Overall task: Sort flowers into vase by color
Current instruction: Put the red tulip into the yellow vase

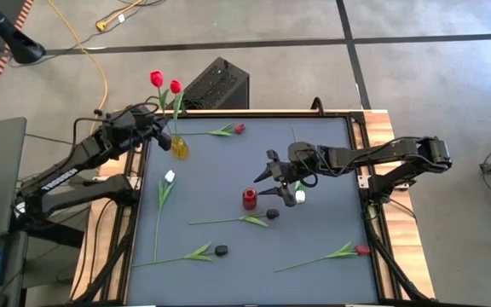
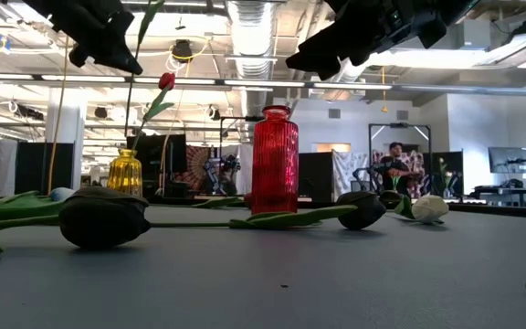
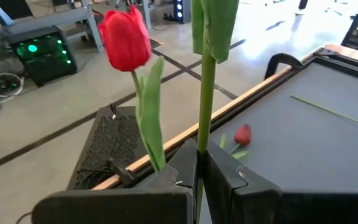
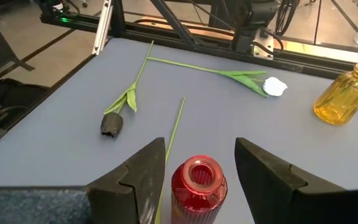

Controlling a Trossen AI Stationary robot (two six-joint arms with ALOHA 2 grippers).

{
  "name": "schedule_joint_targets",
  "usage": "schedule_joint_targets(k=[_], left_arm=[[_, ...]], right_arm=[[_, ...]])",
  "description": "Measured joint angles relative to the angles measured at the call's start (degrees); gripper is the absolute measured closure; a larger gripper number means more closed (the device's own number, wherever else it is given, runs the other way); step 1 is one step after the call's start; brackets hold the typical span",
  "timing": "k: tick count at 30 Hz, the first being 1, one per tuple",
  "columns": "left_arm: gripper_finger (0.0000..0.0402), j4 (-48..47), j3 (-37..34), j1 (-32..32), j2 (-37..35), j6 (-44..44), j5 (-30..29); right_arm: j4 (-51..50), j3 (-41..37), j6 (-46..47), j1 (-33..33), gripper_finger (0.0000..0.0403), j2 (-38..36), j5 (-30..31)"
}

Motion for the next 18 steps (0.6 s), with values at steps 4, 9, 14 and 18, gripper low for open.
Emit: schedule_joint_targets(k=[4, 9, 14, 18], left_arm=[[0.0401, 2.86, -1.94, 1.8, 0.23, -0.24, 3.28], [0.0401, 5.53, -5.74, 4.1, -0.3, -0.56, 4.66], [0.0401, 5.9, -7.25, 5.98, -0.91, -1.12, 5.71], [0.0401, 5.48, -7.5, 7.06, -1.72, -0.94, 7.33]], right_arm=[[0.0, 0.01, -0.01, 0.0, 0.0185, 0.0, 0.02], [-0.03, 0.01, -0.01, 0.0, 0.0185, 0.0, 0.07], [-0.13, 0.0, -0.07, 0.0, 0.0184, -0.02, 0.08], [-0.16, 0.0, -0.21, 0.0, 0.0184, -0.02, 0.09]])
